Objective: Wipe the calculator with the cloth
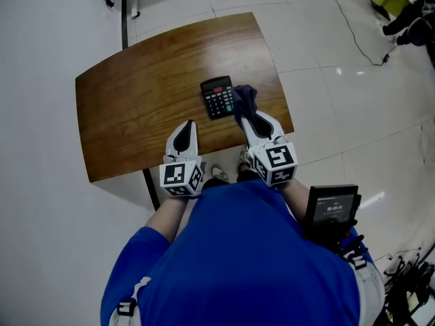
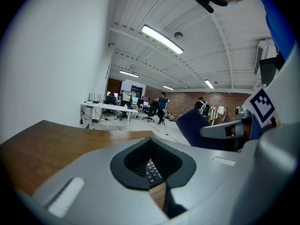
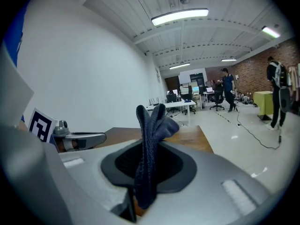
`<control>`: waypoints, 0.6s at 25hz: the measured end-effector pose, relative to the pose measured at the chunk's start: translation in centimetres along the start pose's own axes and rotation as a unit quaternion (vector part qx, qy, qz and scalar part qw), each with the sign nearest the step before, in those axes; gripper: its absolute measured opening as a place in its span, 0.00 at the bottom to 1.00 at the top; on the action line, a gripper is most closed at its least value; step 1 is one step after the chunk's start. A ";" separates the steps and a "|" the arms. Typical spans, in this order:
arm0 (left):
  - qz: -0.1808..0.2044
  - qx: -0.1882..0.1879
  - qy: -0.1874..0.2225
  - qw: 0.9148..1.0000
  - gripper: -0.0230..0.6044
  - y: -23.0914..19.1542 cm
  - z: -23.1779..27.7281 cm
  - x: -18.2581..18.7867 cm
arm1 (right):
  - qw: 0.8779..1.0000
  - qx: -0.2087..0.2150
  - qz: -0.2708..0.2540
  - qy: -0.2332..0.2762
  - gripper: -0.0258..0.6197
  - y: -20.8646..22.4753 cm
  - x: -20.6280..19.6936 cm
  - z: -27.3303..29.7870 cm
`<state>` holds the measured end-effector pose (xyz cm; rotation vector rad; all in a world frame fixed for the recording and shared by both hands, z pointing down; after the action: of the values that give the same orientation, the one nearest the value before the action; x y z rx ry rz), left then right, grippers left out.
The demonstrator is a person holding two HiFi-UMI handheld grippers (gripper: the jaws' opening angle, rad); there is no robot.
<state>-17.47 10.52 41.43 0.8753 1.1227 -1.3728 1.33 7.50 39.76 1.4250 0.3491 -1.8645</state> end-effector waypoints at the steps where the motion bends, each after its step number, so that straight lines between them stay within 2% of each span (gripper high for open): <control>1: 0.004 0.006 -0.005 1.000 0.05 0.2 0.6 -0.1 | 1.000 0.005 0.003 -0.001 0.15 0.7 0.0 0.3; 6: 0.027 0.033 -0.033 0.999 0.04 1.1 4.3 -0.8 | 0.999 0.029 0.014 -0.009 0.15 5.0 0.0 1.9; 9: 0.038 0.039 -0.043 0.998 0.04 -1.0 8.3 -1.4 | 0.999 0.035 0.017 -0.019 0.15 7.2 -0.5 6.0; 15: 0.050 0.034 -0.065 0.996 0.05 -2.5 10.4 -4.5 | 0.998 0.037 0.022 -0.045 0.15 7.6 -3.4 7.3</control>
<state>-18.44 1.76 48.94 0.8668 0.9256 -1.3713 1.82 -0.87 47.08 1.3815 0.2046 -1.9170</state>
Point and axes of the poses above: the fingertips, and each gripper's own axes: z forward along the fingers, y to its right, x out of its top, the point moved 4 cm from there along -z, backward along the fingers, and after that the axes turned 11 degrees about x, right-handed, at the moved point
